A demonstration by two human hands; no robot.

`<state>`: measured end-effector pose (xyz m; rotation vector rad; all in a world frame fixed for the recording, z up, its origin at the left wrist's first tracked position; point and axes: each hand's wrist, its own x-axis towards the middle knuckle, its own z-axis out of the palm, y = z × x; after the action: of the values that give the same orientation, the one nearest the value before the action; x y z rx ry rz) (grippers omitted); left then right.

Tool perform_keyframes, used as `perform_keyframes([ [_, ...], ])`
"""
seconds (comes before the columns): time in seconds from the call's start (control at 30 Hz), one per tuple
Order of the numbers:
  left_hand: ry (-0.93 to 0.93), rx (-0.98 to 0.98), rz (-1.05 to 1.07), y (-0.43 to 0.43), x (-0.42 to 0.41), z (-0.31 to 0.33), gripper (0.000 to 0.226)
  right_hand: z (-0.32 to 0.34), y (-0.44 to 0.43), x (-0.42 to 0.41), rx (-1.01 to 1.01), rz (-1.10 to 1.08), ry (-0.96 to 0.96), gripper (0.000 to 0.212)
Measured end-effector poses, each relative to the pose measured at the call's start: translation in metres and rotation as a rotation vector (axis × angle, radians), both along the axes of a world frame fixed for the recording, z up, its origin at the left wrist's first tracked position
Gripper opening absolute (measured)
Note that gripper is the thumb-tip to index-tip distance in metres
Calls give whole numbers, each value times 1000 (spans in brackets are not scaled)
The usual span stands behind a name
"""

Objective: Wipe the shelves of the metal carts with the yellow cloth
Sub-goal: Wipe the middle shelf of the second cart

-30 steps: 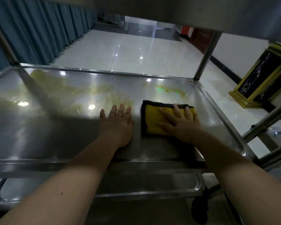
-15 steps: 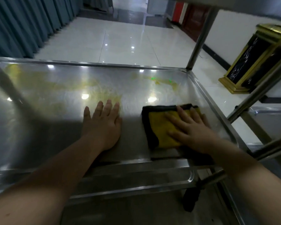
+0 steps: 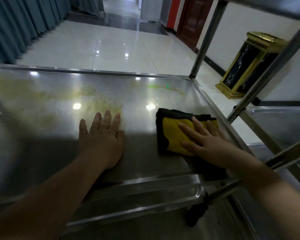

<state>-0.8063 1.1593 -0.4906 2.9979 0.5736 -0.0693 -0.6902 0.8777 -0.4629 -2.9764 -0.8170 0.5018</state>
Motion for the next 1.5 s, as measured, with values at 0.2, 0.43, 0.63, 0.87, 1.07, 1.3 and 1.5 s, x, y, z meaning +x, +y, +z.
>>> perform_keyframes([
  [0.2, 24, -11, -26, -9, -8, 4, 58, 3, 54, 72, -36, -79, -60, 64],
  [0.43, -52, 31, -109, 12, 42, 11, 59, -2, 115, 106, -46, -244, -134, 78],
  [0.63, 0, -70, -37, 43, 83, 4, 61, 1, 93, 73, -75, -113, -66, 72],
  [0.87, -18, -61, -50, 41, 79, 0, 58, -5, 44, -32, -43, 107, -80, 64],
  [1.07, -30, -49, -81, 45, 84, -3, 60, -3, 115, 82, -38, -99, -115, 74],
  [1.3, -36, -70, -76, 46, 83, -1, 60, 0, 128, 87, -38, -163, -99, 73],
  [1.5, -33, -38, -57, 38, 82, -2, 59, 5, 131, 109, -96, -187, -173, 84],
])
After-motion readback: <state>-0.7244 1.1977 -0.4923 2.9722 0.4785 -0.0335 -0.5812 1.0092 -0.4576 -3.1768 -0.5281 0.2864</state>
